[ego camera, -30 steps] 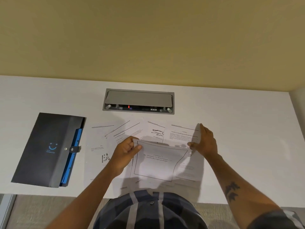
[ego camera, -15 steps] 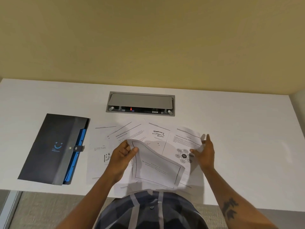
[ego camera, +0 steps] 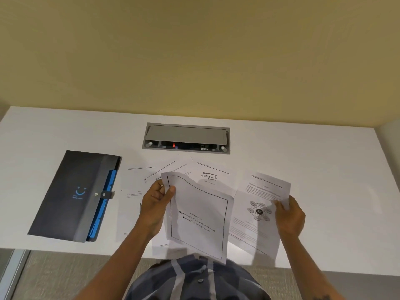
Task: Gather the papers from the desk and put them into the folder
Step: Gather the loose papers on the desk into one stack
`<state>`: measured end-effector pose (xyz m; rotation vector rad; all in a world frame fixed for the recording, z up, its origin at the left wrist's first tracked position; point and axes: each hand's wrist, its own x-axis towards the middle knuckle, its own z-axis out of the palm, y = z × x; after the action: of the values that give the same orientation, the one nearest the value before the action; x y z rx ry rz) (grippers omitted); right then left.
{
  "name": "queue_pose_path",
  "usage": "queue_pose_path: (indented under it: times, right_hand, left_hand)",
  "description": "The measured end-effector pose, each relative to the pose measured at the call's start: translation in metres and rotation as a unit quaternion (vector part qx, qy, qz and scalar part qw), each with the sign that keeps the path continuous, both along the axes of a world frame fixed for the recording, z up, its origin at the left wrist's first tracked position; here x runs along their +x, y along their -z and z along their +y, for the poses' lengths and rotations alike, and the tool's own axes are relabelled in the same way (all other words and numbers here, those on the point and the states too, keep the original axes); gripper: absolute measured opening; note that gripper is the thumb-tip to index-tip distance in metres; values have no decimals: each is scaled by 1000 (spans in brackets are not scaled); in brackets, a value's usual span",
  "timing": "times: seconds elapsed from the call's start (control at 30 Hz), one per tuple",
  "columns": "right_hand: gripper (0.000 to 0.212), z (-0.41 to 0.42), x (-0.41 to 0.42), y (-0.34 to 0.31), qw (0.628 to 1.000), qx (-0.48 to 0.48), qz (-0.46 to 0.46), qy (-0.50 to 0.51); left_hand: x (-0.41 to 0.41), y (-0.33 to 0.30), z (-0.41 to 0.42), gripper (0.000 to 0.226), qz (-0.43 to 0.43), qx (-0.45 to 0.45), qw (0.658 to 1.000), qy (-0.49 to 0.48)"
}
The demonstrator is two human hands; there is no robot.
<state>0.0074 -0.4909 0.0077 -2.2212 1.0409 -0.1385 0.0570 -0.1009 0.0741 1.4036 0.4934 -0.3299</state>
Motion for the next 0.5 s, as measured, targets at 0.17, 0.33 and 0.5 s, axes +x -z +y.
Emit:
queue_pose_path:
  times: [0.17, 0.33, 0.5]
  right_hand:
    - [48, 11, 5, -36, 982, 33, -150, -106]
    - [25, 41, 18, -70, 965, 188, -161, -89]
    - [14, 87, 30, -83, 927, 321, -158, -115]
  left_hand:
    - [5, 1, 7, 30, -2, -24, 1000, -9]
    - [8, 1, 11, 31, 1, -20, 1000, -17]
    - [9, 4, 16, 11, 11, -20, 999, -34]
